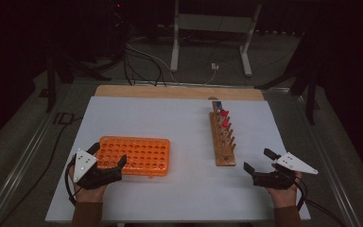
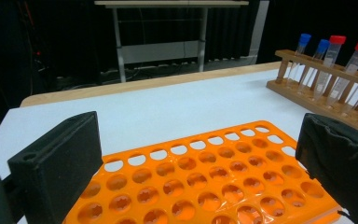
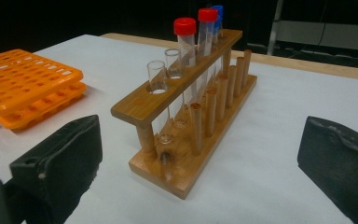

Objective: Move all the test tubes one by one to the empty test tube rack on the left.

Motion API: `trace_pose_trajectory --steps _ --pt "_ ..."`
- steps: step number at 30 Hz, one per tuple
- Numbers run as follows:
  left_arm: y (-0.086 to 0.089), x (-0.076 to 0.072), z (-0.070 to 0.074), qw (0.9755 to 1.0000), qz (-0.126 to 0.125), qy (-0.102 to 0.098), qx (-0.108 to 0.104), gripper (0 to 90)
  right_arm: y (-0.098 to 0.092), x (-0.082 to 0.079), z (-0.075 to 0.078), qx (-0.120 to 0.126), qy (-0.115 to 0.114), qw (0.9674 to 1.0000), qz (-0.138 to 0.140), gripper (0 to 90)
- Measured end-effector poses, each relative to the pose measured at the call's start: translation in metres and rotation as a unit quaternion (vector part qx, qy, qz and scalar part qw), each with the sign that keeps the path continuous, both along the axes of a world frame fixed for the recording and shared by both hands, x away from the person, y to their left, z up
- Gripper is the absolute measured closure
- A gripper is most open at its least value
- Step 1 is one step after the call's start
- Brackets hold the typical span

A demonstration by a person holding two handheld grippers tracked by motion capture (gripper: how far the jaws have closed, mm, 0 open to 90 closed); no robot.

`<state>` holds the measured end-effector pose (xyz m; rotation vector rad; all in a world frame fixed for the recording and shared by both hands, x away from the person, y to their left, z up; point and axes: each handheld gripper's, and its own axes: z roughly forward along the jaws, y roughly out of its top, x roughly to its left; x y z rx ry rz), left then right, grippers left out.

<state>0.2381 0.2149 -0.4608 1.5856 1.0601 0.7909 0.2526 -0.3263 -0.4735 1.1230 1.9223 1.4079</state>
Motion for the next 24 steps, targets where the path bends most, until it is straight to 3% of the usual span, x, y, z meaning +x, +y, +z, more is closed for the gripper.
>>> trace_pose_trajectory --steps 9,13,16,24 --pt "0.002 -0.003 0.002 0.9997 0.022 -0.009 -0.001 1.1 0.000 -0.001 0.002 -0.003 -0.006 1.0000 0.000 0.4" --pt "0.004 -0.004 0.002 0.9996 0.027 -0.007 -0.010 1.1 0.001 0.001 0.008 -0.006 -0.013 0.9999 0.004 0.4" --pt "0.005 -0.006 0.002 0.9994 0.018 0.003 -0.028 1.1 0.006 0.003 0.014 -0.014 -0.018 0.9997 0.012 0.4" --pt "0.007 -0.009 0.002 0.9994 0.028 0.002 -0.020 1.1 0.019 0.017 0.025 -0.024 -0.011 0.9987 0.042 0.5"
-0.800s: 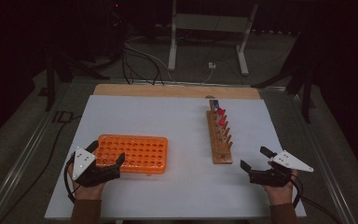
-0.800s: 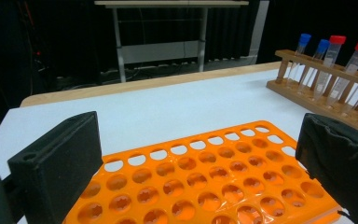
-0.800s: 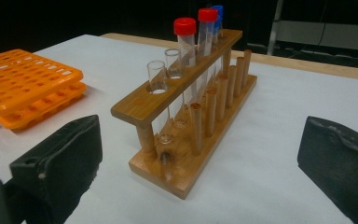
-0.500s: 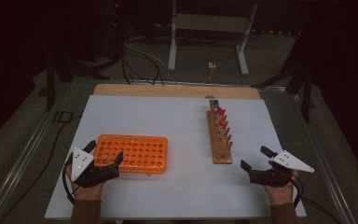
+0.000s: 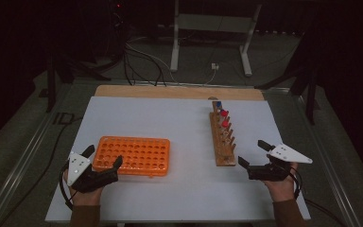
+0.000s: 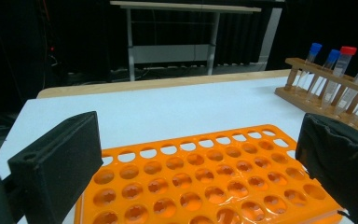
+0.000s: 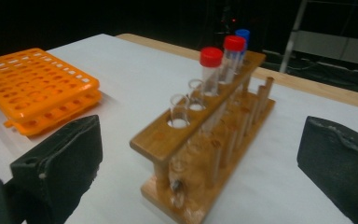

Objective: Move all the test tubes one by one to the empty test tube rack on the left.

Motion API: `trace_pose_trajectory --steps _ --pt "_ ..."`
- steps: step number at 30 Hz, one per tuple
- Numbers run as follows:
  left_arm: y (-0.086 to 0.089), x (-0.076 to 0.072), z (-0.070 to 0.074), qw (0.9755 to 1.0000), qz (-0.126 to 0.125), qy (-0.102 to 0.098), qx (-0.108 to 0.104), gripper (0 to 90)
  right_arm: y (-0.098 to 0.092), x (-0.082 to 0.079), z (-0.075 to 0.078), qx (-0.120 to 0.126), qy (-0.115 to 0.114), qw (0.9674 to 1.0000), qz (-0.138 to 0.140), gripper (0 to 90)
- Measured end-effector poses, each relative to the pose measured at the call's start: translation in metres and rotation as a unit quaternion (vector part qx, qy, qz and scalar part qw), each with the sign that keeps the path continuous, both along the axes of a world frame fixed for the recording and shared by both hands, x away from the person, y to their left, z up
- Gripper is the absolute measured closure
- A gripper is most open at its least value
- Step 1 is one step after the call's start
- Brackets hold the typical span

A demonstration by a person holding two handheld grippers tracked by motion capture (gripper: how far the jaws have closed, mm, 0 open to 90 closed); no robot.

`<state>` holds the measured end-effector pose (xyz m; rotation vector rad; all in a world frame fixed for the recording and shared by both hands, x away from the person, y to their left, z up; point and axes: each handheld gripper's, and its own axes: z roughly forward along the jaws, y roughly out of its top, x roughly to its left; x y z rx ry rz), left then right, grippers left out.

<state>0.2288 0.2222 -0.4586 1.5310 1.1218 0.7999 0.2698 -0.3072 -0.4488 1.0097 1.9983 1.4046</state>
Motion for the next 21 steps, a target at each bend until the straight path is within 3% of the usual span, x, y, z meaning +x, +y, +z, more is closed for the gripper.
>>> trace_pose_trajectory --steps 12,21 --pt "-0.008 0.004 -0.003 0.9995 -0.006 0.006 0.030 1.2 0.020 0.027 0.006 -0.016 0.020 0.9995 0.018 1.9" --pt "-0.007 0.006 -0.004 0.9996 -0.004 0.009 0.027 1.2 0.030 0.038 0.001 -0.028 0.028 0.9988 0.028 9.5"
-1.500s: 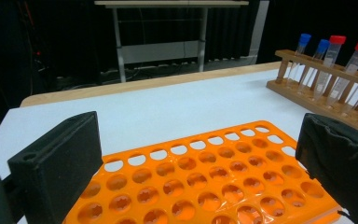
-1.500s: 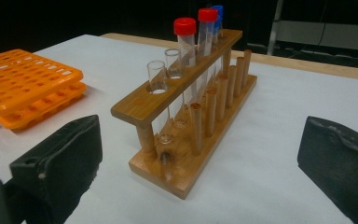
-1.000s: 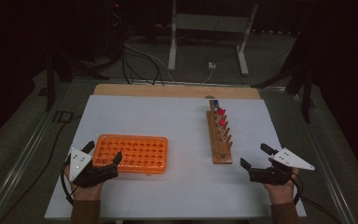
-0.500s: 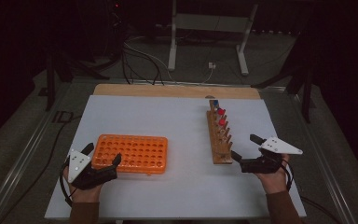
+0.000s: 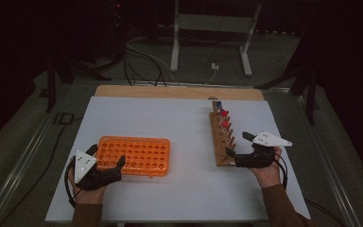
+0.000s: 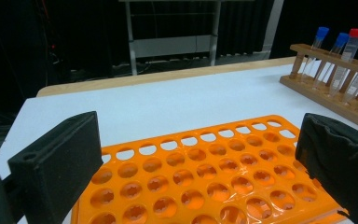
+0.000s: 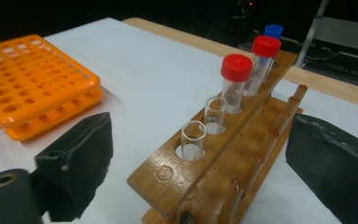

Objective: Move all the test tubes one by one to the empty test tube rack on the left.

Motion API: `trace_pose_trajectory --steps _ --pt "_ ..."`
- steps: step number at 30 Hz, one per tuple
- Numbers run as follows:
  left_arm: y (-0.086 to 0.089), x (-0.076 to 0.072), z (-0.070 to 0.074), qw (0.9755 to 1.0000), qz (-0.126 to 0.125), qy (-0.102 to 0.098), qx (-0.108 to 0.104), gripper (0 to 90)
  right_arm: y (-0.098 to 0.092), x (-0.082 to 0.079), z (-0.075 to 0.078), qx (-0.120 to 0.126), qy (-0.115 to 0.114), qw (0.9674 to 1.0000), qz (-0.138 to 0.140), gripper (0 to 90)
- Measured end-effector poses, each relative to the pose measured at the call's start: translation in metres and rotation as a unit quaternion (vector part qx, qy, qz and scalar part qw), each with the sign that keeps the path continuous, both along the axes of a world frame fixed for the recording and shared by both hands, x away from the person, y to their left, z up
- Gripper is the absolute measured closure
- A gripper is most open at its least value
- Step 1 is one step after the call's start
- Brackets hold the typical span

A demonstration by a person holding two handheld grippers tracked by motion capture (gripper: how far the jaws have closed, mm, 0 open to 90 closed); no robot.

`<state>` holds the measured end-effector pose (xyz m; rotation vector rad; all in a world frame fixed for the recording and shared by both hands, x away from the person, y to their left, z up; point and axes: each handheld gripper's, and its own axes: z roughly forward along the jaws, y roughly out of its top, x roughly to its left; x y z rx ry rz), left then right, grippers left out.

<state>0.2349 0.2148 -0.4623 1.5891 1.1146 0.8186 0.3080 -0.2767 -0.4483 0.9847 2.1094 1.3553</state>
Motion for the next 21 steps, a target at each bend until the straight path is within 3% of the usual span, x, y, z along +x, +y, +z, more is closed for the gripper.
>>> trace_pose_trajectory --steps 6,13,21 --pt "-0.001 0.001 -0.001 1.0000 0.000 0.002 0.001 1.2 0.002 0.005 -0.006 -0.004 0.015 0.9999 0.004 17.6" --pt "-0.003 0.001 -0.002 1.0000 -0.005 0.005 0.004 1.2 0.016 0.005 -0.011 -0.050 0.003 0.9988 0.003 57.3" --pt "-0.004 0.001 -0.002 1.0000 -0.007 0.005 0.004 1.2 0.017 0.012 -0.016 -0.043 0.019 0.9989 -0.004 72.6"
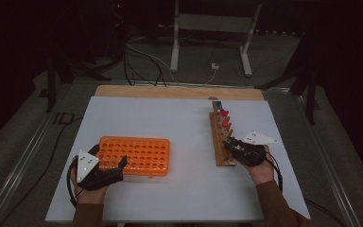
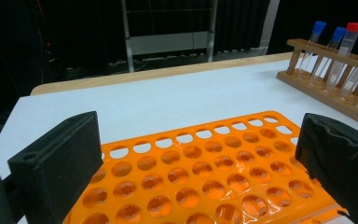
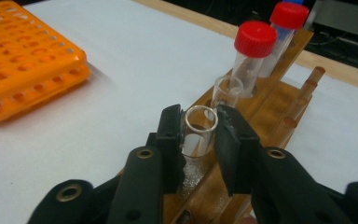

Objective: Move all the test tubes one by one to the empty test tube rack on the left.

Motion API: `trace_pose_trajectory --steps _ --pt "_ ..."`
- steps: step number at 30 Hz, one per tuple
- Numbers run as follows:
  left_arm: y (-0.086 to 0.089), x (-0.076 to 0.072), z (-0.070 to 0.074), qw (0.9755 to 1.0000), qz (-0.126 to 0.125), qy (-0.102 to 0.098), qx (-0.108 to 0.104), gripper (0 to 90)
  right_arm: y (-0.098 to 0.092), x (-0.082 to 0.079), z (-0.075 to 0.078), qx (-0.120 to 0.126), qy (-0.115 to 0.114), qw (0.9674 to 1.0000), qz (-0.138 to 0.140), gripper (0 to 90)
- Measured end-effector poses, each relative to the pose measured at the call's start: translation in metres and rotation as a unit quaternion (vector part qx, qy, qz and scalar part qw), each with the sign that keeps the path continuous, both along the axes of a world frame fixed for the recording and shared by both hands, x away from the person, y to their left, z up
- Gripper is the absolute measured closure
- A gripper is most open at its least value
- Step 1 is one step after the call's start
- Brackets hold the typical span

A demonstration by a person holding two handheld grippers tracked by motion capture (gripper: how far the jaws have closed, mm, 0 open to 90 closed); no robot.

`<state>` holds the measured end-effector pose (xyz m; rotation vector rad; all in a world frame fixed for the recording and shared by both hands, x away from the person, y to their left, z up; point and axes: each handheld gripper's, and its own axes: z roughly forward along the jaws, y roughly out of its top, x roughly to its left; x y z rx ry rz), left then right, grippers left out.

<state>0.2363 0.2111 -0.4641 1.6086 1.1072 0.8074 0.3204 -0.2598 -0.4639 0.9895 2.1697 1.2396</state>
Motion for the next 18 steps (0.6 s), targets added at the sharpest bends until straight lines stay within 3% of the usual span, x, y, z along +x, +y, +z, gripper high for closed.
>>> trace_pose_trajectory --steps 18 --pt "-0.0030 0.0028 -0.0026 0.9999 -0.002 0.011 0.006 1.1 0.0054 0.0041 0.0071 0.006 0.003 1.0000 -0.004 76.2"
